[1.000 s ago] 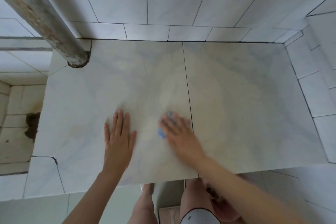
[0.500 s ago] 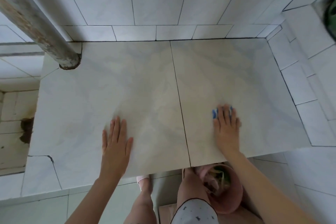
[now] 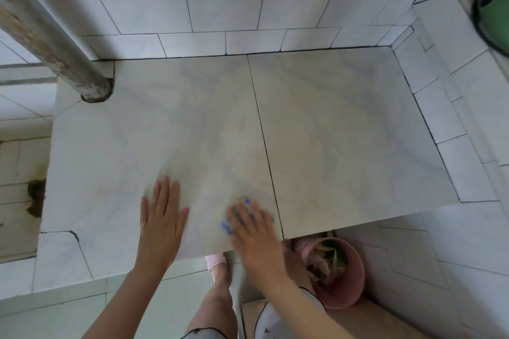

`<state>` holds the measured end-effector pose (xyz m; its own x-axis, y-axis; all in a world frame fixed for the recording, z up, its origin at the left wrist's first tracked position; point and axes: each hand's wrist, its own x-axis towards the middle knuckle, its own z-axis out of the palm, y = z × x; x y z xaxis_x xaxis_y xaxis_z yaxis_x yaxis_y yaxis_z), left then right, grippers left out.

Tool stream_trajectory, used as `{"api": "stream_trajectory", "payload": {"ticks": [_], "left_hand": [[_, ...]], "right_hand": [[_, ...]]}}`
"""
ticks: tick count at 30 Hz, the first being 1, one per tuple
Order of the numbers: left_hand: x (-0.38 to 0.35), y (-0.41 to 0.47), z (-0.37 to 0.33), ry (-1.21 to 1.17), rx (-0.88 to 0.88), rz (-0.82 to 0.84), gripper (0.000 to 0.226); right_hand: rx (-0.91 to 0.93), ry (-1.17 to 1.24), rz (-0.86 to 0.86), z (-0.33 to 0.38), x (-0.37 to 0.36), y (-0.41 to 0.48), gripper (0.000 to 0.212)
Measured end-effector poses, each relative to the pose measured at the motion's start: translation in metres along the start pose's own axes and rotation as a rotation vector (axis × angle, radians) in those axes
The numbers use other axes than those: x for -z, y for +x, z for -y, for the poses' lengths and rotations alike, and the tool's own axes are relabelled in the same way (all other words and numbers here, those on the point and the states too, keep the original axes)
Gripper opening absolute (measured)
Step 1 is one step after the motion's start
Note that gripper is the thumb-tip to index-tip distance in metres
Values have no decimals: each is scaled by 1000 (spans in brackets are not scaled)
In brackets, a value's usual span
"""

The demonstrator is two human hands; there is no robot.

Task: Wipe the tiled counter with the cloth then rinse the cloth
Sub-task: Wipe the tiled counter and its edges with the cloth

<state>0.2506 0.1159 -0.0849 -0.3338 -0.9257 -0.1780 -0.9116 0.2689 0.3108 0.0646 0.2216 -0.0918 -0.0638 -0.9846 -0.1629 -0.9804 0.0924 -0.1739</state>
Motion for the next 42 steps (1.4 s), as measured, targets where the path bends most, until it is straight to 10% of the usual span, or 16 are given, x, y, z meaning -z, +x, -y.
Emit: {"api": "stream_trajectory", "payload": {"ticks": [11,17,22,30,35,42], "left_hand": [[-3,-1,-5,-22,9,4,63],[0,15,-24,-38,-102,24,62],[1,42,-50,-28,-140,24,63],[-14,62,-99,-24,-233,64,65],[-19,78,-110,-27,-222,48,66],[-19,117,-112,44,-191,-17,67]], "right_hand": [[-719,82,-116,-103,20,-22,54],[-216,137,-18,6,9,-16,52],[-58,42,61,-43,16,-12,50],[-657,-46,8,-239,38,-32,60],[-858,32,-111,-229,46,-12,53],[-213,93,-141,-81,25,44,50]]}}
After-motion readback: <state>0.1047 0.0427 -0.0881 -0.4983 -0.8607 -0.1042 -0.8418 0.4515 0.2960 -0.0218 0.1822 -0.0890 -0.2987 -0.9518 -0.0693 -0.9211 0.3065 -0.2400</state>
